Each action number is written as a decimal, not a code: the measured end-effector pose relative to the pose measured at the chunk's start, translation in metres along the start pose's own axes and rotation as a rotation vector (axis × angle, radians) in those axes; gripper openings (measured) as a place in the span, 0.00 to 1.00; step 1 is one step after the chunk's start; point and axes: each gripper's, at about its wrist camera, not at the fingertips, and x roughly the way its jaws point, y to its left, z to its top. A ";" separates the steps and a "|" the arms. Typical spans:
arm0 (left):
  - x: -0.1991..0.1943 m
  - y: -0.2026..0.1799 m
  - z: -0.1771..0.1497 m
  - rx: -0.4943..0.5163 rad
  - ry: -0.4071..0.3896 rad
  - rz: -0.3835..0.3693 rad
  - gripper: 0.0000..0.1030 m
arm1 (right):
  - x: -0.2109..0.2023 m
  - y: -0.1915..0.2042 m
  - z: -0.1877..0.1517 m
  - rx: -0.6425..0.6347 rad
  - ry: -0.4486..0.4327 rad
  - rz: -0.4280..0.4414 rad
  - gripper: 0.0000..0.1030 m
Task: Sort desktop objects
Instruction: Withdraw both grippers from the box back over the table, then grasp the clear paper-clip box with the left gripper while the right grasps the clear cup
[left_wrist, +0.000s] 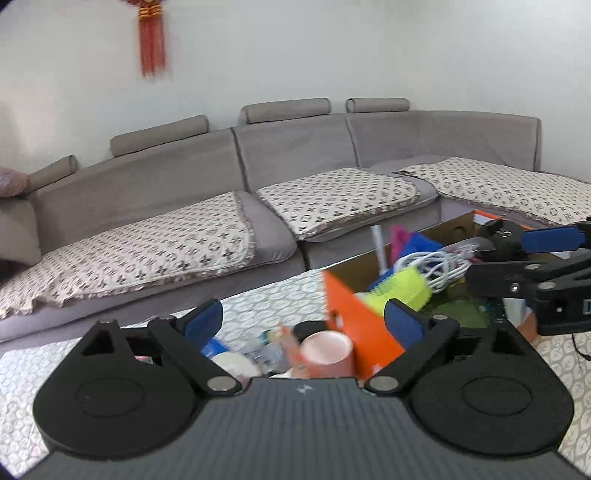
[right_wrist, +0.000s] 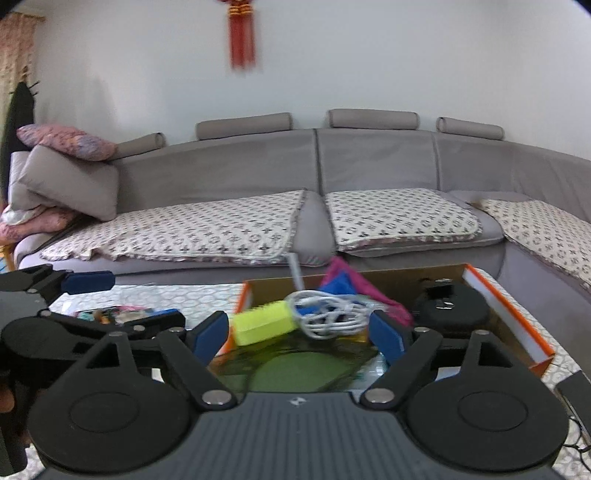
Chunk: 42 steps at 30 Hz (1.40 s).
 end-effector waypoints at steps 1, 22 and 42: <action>-0.002 0.005 -0.002 -0.008 0.001 0.004 0.93 | 0.000 0.006 0.000 -0.006 0.002 0.011 0.82; -0.028 0.123 -0.047 -0.140 0.052 0.211 0.93 | 0.041 0.137 0.001 -0.119 0.052 0.232 0.82; -0.012 0.195 -0.106 -0.195 0.150 0.304 0.93 | 0.104 0.184 -0.050 -0.120 0.206 0.308 0.65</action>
